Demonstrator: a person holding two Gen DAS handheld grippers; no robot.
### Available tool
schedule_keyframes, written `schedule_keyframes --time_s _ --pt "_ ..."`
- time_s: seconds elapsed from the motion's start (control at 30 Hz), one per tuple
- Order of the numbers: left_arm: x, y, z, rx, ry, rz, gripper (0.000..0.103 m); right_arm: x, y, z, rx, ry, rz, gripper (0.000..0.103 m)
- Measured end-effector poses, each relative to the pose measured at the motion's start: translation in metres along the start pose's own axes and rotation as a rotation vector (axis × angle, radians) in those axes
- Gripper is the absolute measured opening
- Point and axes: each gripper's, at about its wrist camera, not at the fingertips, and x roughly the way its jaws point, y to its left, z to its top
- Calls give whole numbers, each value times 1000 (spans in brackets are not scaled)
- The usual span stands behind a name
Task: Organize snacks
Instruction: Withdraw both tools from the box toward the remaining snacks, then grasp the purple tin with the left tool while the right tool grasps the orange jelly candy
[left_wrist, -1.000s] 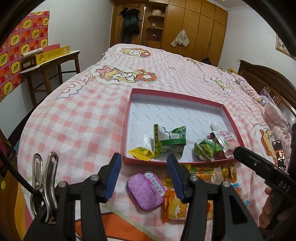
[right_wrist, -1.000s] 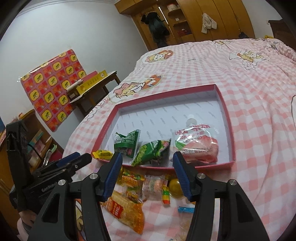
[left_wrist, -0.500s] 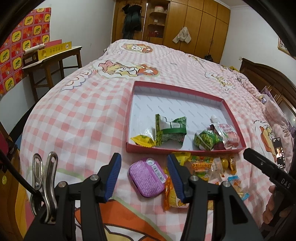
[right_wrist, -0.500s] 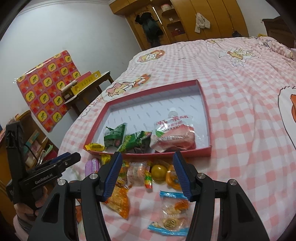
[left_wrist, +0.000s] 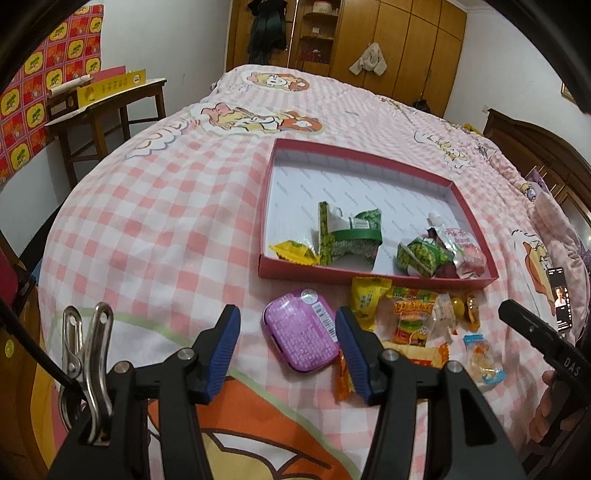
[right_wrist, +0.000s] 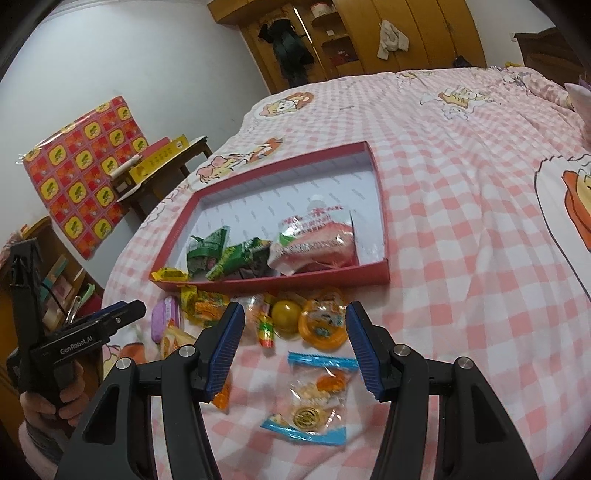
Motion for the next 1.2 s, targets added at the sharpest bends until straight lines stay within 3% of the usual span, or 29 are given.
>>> schedule_keyframes --time_s 0.7,1.2 --pt "28 -12 -9 -30 79 -15 57 13 -11 -16 21 44 -21 59" --pt "50 -22 -12 -24 64 68 64 18 -14 -20 27 54 -15 59"
